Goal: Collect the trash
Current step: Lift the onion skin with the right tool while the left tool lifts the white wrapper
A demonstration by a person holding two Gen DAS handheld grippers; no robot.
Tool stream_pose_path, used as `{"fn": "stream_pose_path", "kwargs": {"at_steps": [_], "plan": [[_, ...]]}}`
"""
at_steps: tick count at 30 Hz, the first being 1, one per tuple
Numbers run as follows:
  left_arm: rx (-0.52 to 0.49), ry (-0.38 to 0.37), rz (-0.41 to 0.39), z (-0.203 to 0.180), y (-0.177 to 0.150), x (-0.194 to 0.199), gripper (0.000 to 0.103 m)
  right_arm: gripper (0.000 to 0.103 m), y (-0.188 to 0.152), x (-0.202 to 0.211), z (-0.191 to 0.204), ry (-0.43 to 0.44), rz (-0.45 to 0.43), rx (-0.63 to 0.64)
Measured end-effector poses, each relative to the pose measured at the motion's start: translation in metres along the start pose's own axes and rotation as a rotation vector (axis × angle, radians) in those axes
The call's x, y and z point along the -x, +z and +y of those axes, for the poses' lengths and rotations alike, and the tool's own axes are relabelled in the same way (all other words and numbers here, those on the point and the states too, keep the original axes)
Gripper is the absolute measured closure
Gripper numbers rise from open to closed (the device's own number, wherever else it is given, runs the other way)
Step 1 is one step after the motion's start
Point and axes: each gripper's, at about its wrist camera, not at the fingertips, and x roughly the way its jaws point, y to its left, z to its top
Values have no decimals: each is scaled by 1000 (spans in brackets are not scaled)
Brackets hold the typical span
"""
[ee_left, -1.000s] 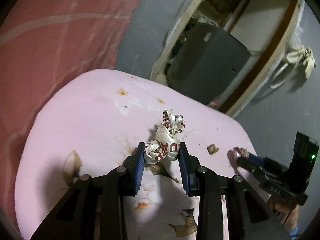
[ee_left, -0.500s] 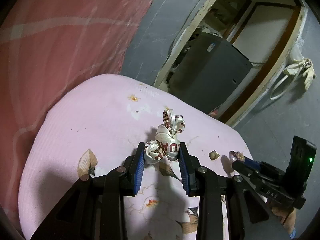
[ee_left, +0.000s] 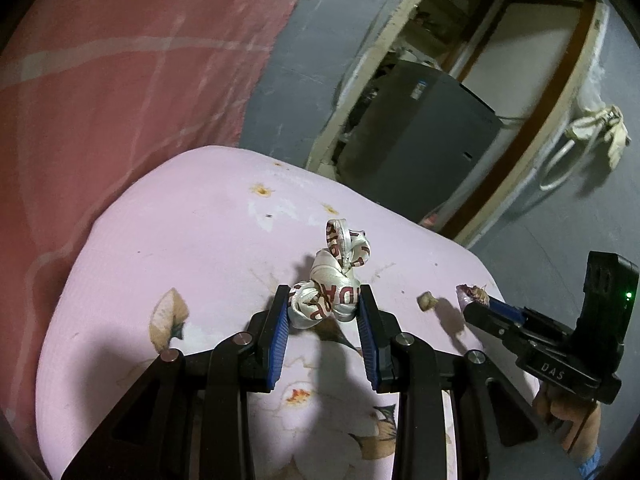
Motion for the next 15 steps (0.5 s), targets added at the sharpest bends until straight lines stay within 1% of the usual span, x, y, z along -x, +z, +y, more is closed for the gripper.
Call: {"fn": "stream_pose_path", "kwargs": {"at_steps": [3,9,11,13,14,15], "plan": [[25,10,-18,4,0,4,75,73,7,-9,4,20,16,-3],[54,-9,-18,11,2,7,75,70,14,-33,5,-1,99,-7],[54,-17,-17,10,2,7,75,68,14,-39,7,-8,127,2],[53,-21,-15,11,2,7,75,61,14,-41,11,-17,137,25],[54,-22,-15,11,2,7,75,60,14,-43,13,-24,146,38],[54,-23,-15,12,3,7,75,56,14,-45,15,-28,156,47]]}}
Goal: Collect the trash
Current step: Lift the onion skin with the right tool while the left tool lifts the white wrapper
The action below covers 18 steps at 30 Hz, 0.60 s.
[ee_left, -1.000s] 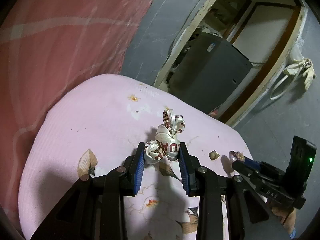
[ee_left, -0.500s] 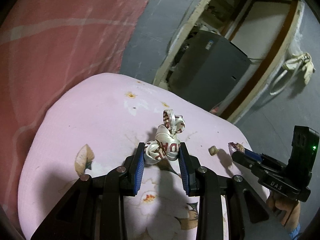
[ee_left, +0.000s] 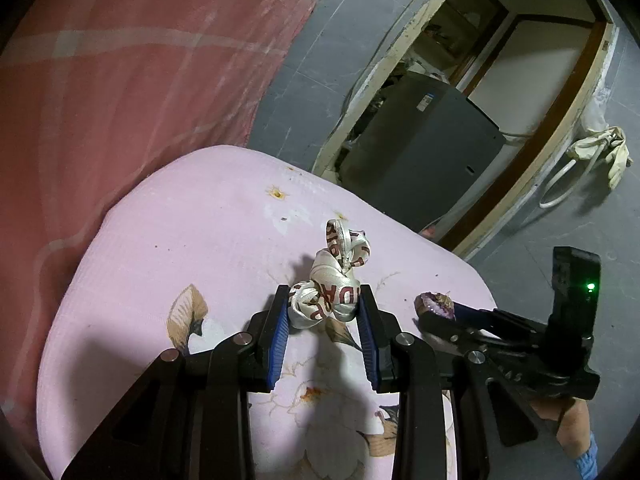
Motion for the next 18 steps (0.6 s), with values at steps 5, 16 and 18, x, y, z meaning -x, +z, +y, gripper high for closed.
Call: {"fn": "stream_pose_path", "kwargs": {"at_steps": [5,16,18], "plan": [[0,1,1,-1,-1,0,75,59,1,-7,3,-23,30,21],[-29,0,3,-7,-1,-1,75,78,-1,1,4,-48,-19,31],[-42,-2,1,-9,-1,-2,75,78,-2,8,5,-62,-59,25]]}}
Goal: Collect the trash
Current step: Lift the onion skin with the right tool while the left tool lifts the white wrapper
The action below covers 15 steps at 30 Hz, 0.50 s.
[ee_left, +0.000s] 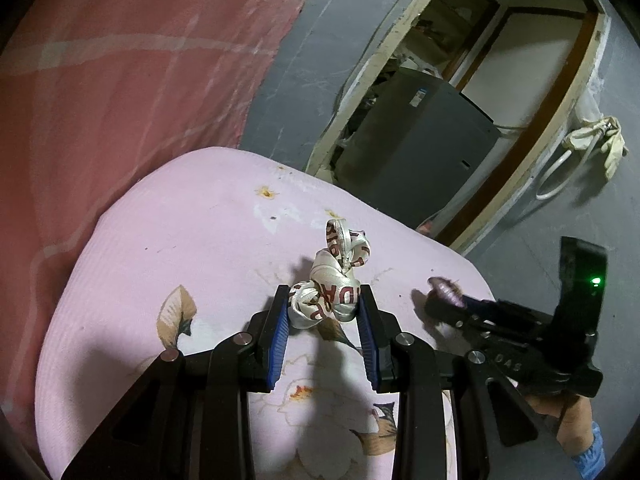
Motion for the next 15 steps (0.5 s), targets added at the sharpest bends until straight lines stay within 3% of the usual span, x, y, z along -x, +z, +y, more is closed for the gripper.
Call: {"fn": "stream_pose_path", "kwargs": {"at_steps": [9,15], "plan": [[-47,-13,-10,-9,0,-2,75,78,-8,37,-7,-21,-161,-33],[-114,-32,-75,-30,0,4,75,78,-19,69,-8,-71,-281,-48]]}}
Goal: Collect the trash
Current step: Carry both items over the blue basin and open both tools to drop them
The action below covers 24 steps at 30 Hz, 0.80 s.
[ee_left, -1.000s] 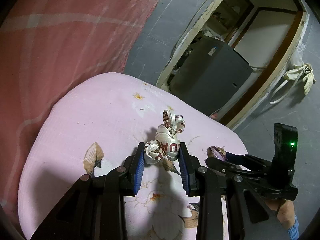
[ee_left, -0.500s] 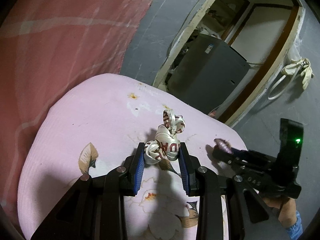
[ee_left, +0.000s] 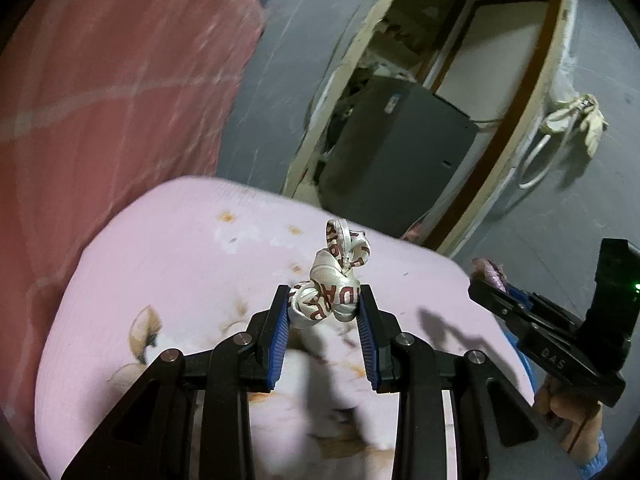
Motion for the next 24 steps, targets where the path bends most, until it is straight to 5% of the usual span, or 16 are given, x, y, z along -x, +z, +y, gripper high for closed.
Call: {"fn": "stream_pose_path", "kwargs": {"at_steps": [10,24], "plan": [[-122,-88,-102,-74,7,6,75,78,7,81,-31,-93,-206,-67],[-235,-270,-130,-198,-2,-12,75,78,-22,172,-88,-279,-353,-161]]}}
